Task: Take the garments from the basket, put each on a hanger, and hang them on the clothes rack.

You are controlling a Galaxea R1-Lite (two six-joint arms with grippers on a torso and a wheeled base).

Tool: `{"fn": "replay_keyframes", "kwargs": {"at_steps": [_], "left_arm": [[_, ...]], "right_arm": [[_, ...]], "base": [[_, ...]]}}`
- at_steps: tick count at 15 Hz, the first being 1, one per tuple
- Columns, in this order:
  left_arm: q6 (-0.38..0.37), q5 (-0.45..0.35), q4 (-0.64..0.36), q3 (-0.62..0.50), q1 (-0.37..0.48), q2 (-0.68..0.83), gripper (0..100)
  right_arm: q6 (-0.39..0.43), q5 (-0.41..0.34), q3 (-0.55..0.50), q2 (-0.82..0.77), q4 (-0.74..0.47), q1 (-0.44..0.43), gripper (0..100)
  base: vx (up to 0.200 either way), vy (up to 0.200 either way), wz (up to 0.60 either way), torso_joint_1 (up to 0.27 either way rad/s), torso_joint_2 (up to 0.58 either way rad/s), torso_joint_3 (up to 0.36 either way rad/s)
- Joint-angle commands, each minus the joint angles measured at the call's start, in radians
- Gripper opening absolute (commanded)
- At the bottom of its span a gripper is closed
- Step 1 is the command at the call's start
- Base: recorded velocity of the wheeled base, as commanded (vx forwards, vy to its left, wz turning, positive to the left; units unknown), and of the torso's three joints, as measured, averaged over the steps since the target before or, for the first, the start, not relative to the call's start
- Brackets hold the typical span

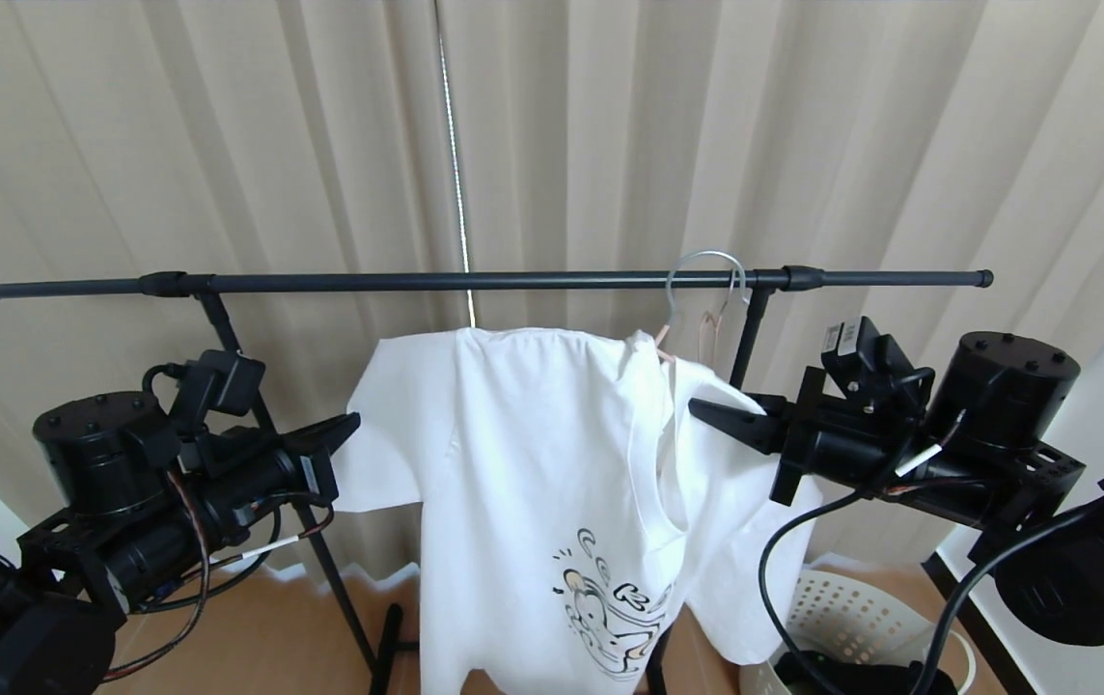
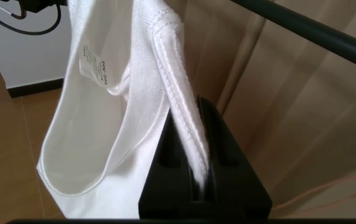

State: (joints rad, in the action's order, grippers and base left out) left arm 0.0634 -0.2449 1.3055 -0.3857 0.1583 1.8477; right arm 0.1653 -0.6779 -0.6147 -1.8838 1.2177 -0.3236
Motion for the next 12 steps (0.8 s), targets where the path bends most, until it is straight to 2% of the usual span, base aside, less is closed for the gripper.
{"fn": "replay_keyframes", "kwargs": {"at_steps": [1, 7, 12], "left_arm": [[0.001, -0.002, 0.000, 0.002, -0.013, 0.002, 0], [-0.002, -0.008, 0.001, 0.005, -0.052, 0.035, 0], [-0.005, -0.024, 0.009, 0.007, -0.088, 0.042, 0]], "right_arm": [[0.000, 0.000, -0.005, -0.003, 0.000, 0.005, 0], [-0.001, -0.002, -0.016, -0.005, 0.000, 0.023, 0], [-0.004, -0.031, -0.028, -0.008, 0.000, 0.051, 0]], "base": [[0.000, 0.000, 0.00, 0.000, 0.00, 0.000], [0.000, 0.000, 0.00, 0.000, 0.00, 0.000], [0.000, 0.000, 0.00, 0.000, 0.00, 0.000]]}}
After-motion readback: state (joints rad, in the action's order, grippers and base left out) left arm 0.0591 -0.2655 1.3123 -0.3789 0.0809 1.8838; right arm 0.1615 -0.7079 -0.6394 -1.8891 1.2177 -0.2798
